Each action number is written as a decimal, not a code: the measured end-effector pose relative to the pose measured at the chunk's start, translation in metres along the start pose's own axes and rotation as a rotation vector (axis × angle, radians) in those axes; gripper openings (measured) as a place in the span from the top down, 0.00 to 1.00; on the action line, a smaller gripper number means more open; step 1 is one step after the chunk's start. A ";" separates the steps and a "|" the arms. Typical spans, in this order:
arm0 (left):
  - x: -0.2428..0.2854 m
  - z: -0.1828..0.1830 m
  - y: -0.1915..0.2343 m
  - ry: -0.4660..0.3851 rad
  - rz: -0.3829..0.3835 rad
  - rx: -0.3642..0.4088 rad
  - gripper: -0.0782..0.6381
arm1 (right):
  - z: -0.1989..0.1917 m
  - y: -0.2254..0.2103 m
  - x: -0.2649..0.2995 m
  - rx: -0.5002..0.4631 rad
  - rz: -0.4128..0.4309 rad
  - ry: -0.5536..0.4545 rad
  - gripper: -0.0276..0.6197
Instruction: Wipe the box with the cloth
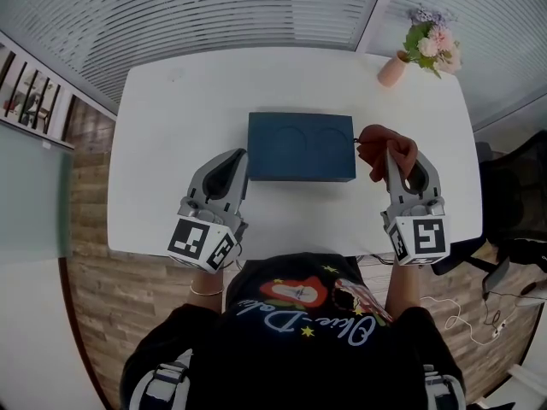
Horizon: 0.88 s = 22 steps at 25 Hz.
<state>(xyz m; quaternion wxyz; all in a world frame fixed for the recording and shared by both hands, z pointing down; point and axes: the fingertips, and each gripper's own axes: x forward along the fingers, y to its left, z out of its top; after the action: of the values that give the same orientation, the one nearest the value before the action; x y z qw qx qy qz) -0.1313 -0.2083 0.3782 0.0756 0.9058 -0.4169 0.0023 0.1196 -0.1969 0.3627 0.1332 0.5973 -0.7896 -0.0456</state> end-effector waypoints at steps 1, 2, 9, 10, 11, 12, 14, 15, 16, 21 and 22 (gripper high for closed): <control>0.000 0.000 0.000 0.001 0.001 -0.001 0.88 | 0.000 0.000 0.001 -0.004 0.002 0.004 0.88; 0.001 -0.001 0.000 0.001 0.002 -0.001 0.88 | -0.001 0.001 0.001 -0.003 0.004 0.005 0.88; 0.000 -0.001 0.002 0.000 0.006 -0.006 0.88 | 0.000 0.002 0.003 -0.016 0.002 0.012 0.88; 0.000 0.000 0.001 -0.003 0.007 -0.004 0.88 | 0.000 0.001 0.002 -0.017 0.002 0.013 0.88; 0.000 0.000 0.001 -0.005 0.006 -0.002 0.88 | 0.000 0.001 0.002 -0.019 0.002 0.014 0.88; 0.000 0.001 0.001 -0.005 0.005 -0.002 0.88 | 0.001 0.001 0.002 -0.021 0.003 0.014 0.88; -0.001 0.000 0.001 -0.004 0.004 -0.006 0.88 | 0.001 0.002 0.002 -0.023 0.004 0.013 0.88; -0.001 -0.001 0.001 -0.003 0.003 -0.008 0.88 | 0.002 0.002 0.002 -0.025 0.004 0.012 0.88; -0.002 -0.001 0.001 -0.003 0.004 -0.009 0.88 | 0.002 0.002 0.002 -0.026 0.004 0.011 0.88; 0.000 -0.001 0.001 -0.003 0.004 -0.007 0.88 | 0.001 0.001 0.002 -0.026 0.004 0.011 0.88; 0.001 -0.001 0.001 -0.002 0.003 -0.007 0.88 | 0.001 0.001 0.002 -0.025 0.004 0.013 0.88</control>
<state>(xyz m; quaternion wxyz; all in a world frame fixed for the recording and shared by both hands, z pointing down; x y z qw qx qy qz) -0.1317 -0.2094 0.3798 0.0783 0.9049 -0.4184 -0.0001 0.1180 -0.1989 0.3620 0.1458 0.5944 -0.7891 -0.0515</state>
